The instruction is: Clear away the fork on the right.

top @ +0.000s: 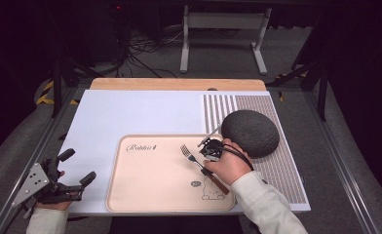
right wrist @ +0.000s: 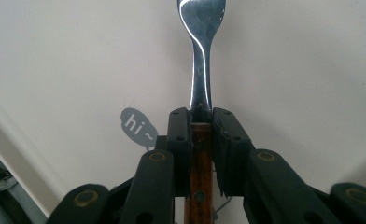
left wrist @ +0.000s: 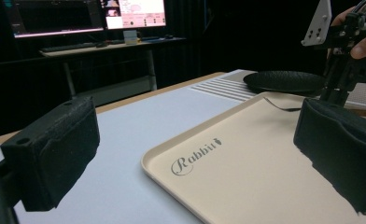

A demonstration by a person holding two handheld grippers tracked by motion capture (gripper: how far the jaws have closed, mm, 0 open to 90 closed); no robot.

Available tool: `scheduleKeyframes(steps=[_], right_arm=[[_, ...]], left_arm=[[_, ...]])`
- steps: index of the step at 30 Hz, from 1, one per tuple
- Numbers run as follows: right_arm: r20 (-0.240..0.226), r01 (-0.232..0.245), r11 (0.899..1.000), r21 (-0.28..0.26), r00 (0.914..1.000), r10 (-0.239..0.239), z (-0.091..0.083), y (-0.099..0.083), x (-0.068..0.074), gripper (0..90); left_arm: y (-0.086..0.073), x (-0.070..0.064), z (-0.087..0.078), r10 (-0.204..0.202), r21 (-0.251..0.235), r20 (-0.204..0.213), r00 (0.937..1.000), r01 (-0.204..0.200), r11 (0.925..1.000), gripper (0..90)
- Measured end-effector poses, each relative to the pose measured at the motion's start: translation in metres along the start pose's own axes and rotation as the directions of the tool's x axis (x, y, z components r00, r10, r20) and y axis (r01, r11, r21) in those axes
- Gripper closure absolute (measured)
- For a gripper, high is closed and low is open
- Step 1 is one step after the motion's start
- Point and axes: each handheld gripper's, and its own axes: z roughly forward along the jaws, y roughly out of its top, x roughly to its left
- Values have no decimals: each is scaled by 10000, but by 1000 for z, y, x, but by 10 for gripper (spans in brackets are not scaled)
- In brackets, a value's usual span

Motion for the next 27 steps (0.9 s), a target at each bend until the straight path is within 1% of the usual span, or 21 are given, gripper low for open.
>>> scheduleKeyframes(steps=[3, 4, 8, 11, 13, 15, 16, 18, 19, 21, 27], right_arm=[[-93, -16, 9999, 126, 10000, 17, 2, 0, 0, 785], [-46, -31, 10000, 72, 10000, 31, 3, 0, 0, 785], [-111, -20, 9999, 145, 9999, 22, 5, 0, 0, 785], [-92, -110, 9997, 227, 9999, 112, 6, 0, 0, 785], [-134, -39, 9998, 216, 9999, 42, 7, 1, -1, 785], [-190, -69, 9996, 259, 9998, 74, 9, 0, -1, 785], [-106, -147, 9996, 232, 9998, 149, 10, 1, -1, 785], [-188, -107, 9997, 240, 9998, 112, 11, 0, -2, 785], [-146, -199, 9996, 223, 9997, 203, 12, 1, -2, 785], [-176, -163, 9995, 260, 9997, 168, 13, 1, -2, 784], [-211, -221, 9991, 365, 9995, 229, 15, 1, 0, 783]], left_arm=[[0, 0, 0, -2, -11, 3, 10000, 2, 10000, 8], [0, 0, 0, 0, -11, -1, 10000, 0, 10000, 8], [0, 0, 0, -9, -10, -4, 10000, 9, 10000, 8], [0, 0, 0, -9, -8, -3, 10000, 9, 10000, 8], [0, 0, 0, -11, -8, 0, 10000, 11, 10000, 8], [0, 0, 0, -15, -31, -4, 10000, 15, 10000, 8], [0, 0, 0, -19, -33, -3, 10000, 19, 10000, 8], [0, 0, 0, -20, -33, -4, 10000, 20, 10000, 8], [0, 0, 0, -18, -27, -3, 10000, 18, 10000, 8], [0, 0, 0, -14, -25, 2, 10000, 14, 10000, 8], [0, 0, 0, -28, -43, 9, 10000, 28, 10000, 8]])
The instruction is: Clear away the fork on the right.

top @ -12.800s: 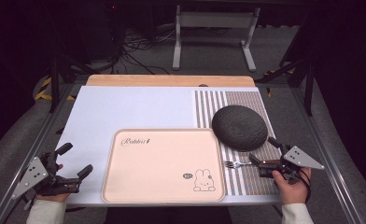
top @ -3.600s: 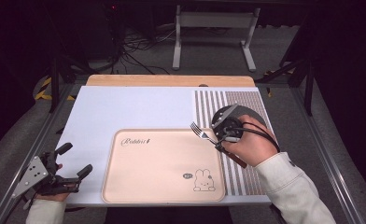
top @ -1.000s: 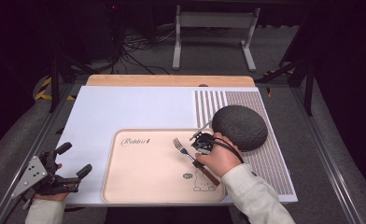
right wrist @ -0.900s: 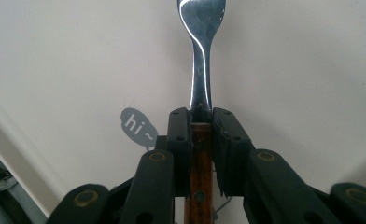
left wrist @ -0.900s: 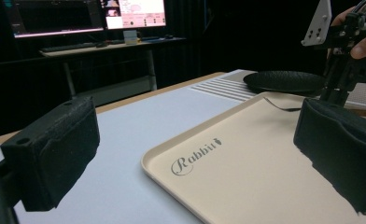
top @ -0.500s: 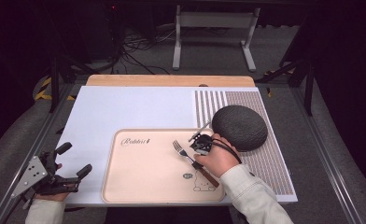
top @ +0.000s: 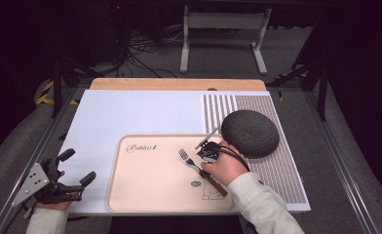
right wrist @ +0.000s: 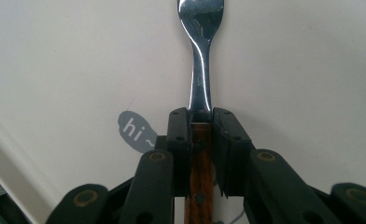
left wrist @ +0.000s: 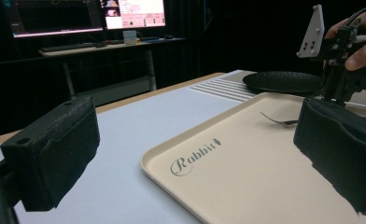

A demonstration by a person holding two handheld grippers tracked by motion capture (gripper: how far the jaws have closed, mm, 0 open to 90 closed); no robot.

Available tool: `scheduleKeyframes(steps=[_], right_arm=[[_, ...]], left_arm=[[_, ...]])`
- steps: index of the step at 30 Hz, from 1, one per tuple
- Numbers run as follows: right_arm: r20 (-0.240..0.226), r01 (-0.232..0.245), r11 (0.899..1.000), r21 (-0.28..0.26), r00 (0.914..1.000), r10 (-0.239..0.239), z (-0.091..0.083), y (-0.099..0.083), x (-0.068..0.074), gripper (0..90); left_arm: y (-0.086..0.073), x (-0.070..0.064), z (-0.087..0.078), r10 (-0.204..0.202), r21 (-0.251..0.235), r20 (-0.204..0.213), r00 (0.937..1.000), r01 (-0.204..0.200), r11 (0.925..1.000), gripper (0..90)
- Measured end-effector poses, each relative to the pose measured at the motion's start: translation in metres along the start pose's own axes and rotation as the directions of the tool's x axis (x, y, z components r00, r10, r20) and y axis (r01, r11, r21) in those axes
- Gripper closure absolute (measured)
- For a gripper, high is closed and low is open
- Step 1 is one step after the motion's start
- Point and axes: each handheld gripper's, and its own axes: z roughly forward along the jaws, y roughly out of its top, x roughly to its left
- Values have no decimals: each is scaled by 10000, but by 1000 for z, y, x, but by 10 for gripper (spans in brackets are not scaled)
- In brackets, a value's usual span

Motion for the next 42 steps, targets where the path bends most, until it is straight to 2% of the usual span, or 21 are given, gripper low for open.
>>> scheduleKeyframes(steps=[3, 5, 7, 10, 13, 15, 16, 19, 21, 22, 25, 28, 29, 30, 31, 32, 33, 34, 37, 40, 42], right_arm=[[-155, -29, 10000, -56, 9999, 28, 1, 0, 0, 760], [-338, -141, 9994, -302, 9993, 131, 1, -1, 0, 671], [-298, -156, 9987, -486, 9995, 141, 0, -1, 0, 603], [-234, -164, 9980, -607, 9996, 150, -2, 0, 1, 556], [-9, 119, 9957, -922, 9999, -120, -4, 1, 2, 431], [222, 475, 9913, -1224, 9987, -451, -6, 2, 4, 311], [307, 706, 9882, -1362, 9973, -670, -7, 3, 5, 276], [439, 1523, 9694, -1926, 9882, -1465, -9, 7, 7, 153], [410, 1762, 9619, -2090, 9844, -1714, -10, 9, 9, 129], [444, 2095, 9515, -2251, 9778, -2047, -11, 11, 9, 101], [474, 2622, 9285, -2629, 9647, -2590, -11, 14, 12, 57], [615, 3027, 9026, -3062, 9524, -2985, -10, 19, 15, 80], [615, 3027, 9026, -3062, 9524, -2985, -10, 19, 15, 80], [640, 3303, 8912, -3107, 9428, -3271, -9, 21, 17, 130], [559, 3606, 8840, -2974, 9309, -3609, -9, 21, 18, 207], [514, 3728, 8804, -2930, 9256, -3749, -9, 22, 19, 271], [490, 3799, 8779, -2917, 9225, -3829, -8, 22, 20, 374], [437, 3800, 8795, -2865, 9222, -3842, -8, 22, 21, 491], [150, 3601, 8901, -2795, 9285, -3710, -7, 21, 22, 744], [154, 3574, 8943, -2692, 9301, -3671, -3, 22, 23, 896], [251, 3598, 8926, -2717, 9298, -3672, 0, 23, 23, 900]], left_arm=[[0, 0, 0, -10, -9, -10, 10000, 10, 10000, 8], [0, 0, 0, -5, -6, -4, 10000, 5, 10000, 8], [0, 0, 0, 2, 4, 3, 10000, -2, 10000, 8], [0, 0, 0, 11, 0, 14, 10000, -11, 10000, 8], [0, 0, 0, 5, -3, 7, 10000, -5, 10000, 8], [0, 0, 0, 12, 1, 12, 10000, -12, 10000, 8], [0, 0, 0, 14, 4, 15, 10000, -14, 10000, 8], [0, 0, 0, 18, 1, 13, 10000, -18, 10000, 8], [0, 0, 0, 19, -4, 9, 10000, -19, 10000, 8], [0, 0, 0, 24, -2, 10, 10000, -24, 10000, 8], [0, 0, 0, 14, -3, 5, 10000, -14, 10000, 8], [0, 0, 0, 8, -12, 1, 10000, -8, 10000, 8], [0, 0, 0, 8, -12, 1, 10000, -8, 10000, 8], [0, 0, 0, 0, -22, 5, 10000, 0, 10000, 8], [0, 0, 0, 0, -35, 12, 10000, 0, 10000, 8], [0, 0, 0, 6, -21, 7, 10000, -6, 10000, 8], [0, 0, 0, 7, -22, 6, 10000, -7, 10000, 8], [0, 0, 0, 4, -27, 6, 10000, -4, 10000, 8], [0, 0, 0, -1, -27, 8, 10000, 1, 10000, 8], [0, 0, 0, -9, -42, 18, 10000, 10, 10000, 8], [0, 0, 0, -4, -36, 1, 10000, 4, 10000, 8]])
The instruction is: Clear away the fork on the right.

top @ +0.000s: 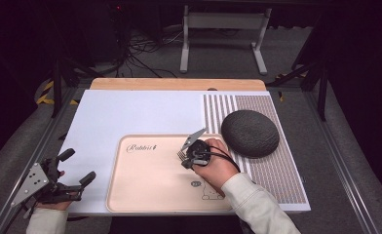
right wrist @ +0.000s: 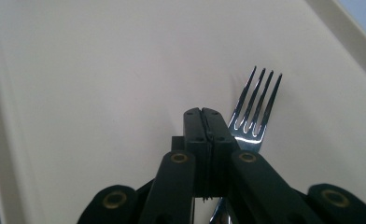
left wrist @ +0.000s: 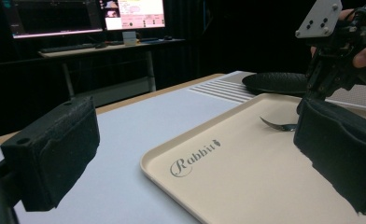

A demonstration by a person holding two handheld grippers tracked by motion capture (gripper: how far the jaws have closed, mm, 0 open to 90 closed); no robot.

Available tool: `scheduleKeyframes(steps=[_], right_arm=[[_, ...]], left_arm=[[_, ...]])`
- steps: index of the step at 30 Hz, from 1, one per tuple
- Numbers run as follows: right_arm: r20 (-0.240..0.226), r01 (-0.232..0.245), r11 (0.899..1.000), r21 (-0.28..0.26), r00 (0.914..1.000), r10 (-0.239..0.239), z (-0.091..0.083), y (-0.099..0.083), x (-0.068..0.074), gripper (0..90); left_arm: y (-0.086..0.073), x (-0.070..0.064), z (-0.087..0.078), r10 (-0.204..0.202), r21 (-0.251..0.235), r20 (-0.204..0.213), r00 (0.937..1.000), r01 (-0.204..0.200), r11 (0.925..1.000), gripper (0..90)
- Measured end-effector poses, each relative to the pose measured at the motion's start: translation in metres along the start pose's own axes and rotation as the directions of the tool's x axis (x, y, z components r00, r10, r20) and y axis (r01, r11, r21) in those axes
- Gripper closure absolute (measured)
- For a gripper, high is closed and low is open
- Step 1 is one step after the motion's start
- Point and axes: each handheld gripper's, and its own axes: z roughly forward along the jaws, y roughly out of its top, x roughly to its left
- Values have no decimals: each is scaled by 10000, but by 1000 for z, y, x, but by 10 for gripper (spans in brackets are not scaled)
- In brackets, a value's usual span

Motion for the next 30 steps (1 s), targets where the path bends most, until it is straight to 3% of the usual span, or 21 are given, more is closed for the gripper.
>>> scheduleKeyframes(steps=[15, 30], right_arm=[[278, 132, 9998, 173, 9995, -137, 22, -1, -10, 900], [387, 81, 9995, 307, 9992, -93, 29, 0, -12, 900]], left_arm=[[-1, 0, 0, 7, 26, 4, 10000, -7, 10000, 8], [0, 0, 0, 15, 22, 7, 10000, -16, 10000, 8]])
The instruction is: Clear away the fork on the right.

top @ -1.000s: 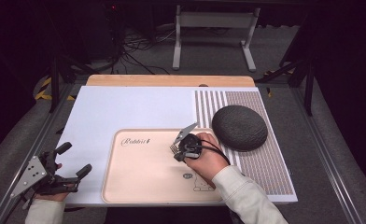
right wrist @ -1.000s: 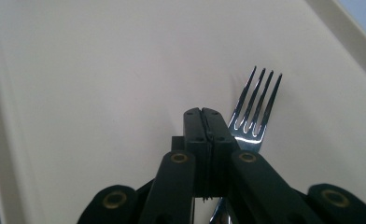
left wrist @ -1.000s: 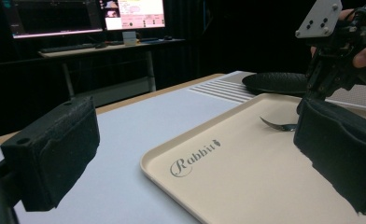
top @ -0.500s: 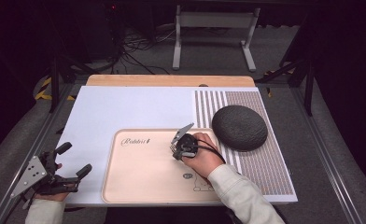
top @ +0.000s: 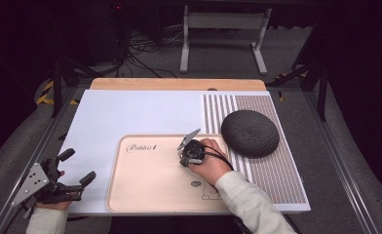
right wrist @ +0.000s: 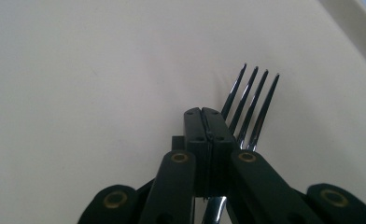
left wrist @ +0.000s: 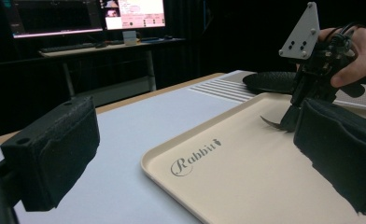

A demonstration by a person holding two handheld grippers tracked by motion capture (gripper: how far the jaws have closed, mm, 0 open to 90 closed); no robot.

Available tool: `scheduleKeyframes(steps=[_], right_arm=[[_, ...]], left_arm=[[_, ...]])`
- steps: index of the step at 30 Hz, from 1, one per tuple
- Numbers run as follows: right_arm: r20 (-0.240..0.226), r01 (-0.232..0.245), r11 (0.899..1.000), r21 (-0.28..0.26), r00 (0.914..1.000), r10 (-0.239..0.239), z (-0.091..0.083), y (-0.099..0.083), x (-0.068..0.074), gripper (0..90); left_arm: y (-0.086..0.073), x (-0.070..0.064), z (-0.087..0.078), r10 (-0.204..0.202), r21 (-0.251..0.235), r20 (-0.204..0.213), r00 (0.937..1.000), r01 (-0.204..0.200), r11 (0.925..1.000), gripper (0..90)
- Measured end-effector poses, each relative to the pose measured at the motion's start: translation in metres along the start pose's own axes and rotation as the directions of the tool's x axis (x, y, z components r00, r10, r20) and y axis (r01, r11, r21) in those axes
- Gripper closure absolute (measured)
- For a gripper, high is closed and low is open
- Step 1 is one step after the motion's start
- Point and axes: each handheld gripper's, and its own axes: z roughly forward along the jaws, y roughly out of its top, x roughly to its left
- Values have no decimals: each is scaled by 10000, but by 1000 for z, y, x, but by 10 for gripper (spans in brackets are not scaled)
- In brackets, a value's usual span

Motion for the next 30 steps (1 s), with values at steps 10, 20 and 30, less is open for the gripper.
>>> scheduleKeyframes(steps=[10, 20, 30], right_arm=[[441, -270, 9996, 74, 9987, 266, -3, -3, -6, 900], [935, -775, 9969, 101, 9927, 762, -8, -11, -18, 900], [1368, -1392, 9903, 52, 9810, 1372, -15, -20, -29, 900]], left_arm=[[0, 0, 0, 11, -11, 0, 10000, -11, 10000, 8], [0, 0, 0, 7, 1, -4, 10000, -7, 10000, 8], [0, -1, 0, 16, 23, 13, 10000, -16, 10000, 8]])
